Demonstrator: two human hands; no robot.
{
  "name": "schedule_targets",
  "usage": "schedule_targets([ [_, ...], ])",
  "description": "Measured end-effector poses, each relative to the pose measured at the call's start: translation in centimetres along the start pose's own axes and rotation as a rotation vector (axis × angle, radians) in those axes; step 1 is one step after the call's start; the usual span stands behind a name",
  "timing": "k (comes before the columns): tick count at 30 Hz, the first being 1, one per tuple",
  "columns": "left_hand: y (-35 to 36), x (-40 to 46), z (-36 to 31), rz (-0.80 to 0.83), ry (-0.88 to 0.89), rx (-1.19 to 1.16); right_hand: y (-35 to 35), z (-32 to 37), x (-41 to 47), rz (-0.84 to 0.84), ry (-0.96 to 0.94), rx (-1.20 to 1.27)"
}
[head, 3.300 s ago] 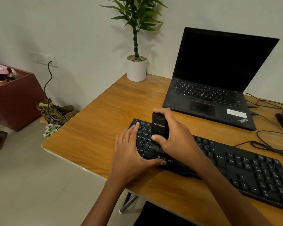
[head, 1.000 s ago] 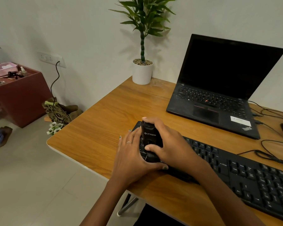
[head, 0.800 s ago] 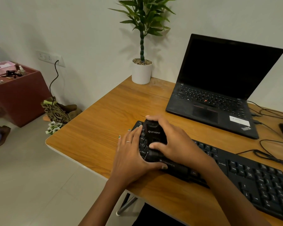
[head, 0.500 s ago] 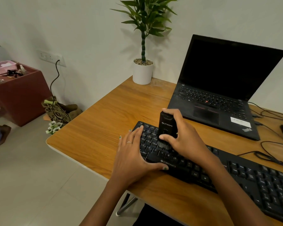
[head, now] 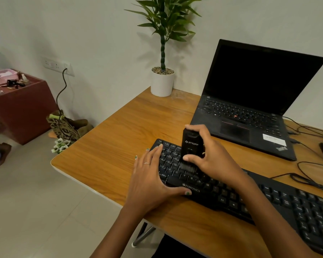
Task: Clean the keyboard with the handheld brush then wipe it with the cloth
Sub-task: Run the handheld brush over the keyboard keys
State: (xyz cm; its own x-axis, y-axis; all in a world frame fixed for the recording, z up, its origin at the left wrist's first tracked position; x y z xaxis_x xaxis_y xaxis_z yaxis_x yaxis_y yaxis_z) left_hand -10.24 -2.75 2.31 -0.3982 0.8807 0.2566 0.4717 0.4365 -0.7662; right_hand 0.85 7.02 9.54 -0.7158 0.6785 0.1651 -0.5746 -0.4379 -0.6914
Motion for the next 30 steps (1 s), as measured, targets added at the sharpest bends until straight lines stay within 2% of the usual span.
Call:
schedule_targets([
  [2, 0.1, 0.0, -0.1, 0.007, 0.002, 0.003, -0.6, -0.5, 0.0, -0.060, 0.010, -0.020],
  [4, 0.1, 0.0, -0.1, 0.003, 0.008, -0.002, 0.3, -0.2, -0.3, 0.012, 0.002, 0.109],
  [6, 0.1, 0.0, -0.1, 0.003, 0.010, 0.000, 0.6, 0.1, -0.4, 0.068, 0.001, 0.135],
  [10, 0.1, -0.1, -0.2, 0.002, 0.013, 0.017, -1.0, -1.1, 0.4, -0.072, 0.022, 0.014],
  [14, 0.1, 0.0, 0.0, -0.002, 0.015, 0.002, 0.8, -0.1, -0.1, 0.113, 0.017, 0.182],
  [18, 0.0, 0.0, -0.1, -0.002, 0.011, 0.012, -0.8, -1.2, 0.9, -0.093, 0.012, -0.011],
  [23, 0.1, 0.0, 0.0, 0.005, 0.010, 0.014, 0.4, -0.5, 1.0, 0.095, 0.000, 0.118],
  [27, 0.2, 0.0, -0.1, 0.011, 0.009, 0.024, -0.8, -1.5, 1.6, -0.092, -0.002, 0.029],
  [30, 0.1, 0.0, 0.0, 0.002, 0.011, 0.024, 0.1, -0.8, 1.4, 0.027, -0.024, 0.131],
])
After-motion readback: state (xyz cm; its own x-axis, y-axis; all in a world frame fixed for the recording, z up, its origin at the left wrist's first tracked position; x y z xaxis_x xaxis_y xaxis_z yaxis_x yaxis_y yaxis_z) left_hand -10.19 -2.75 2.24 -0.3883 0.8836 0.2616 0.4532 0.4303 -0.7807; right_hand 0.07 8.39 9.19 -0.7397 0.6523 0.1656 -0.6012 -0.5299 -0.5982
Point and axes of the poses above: each hand's wrist, its own x-axis towards the middle knuckle, its own y-axis out of the palm, z = x × y, the point moved 9 cm from there along x, towards the middle knuckle, and after that the axes turned 2 degrees about x, right-handed, at the moved point
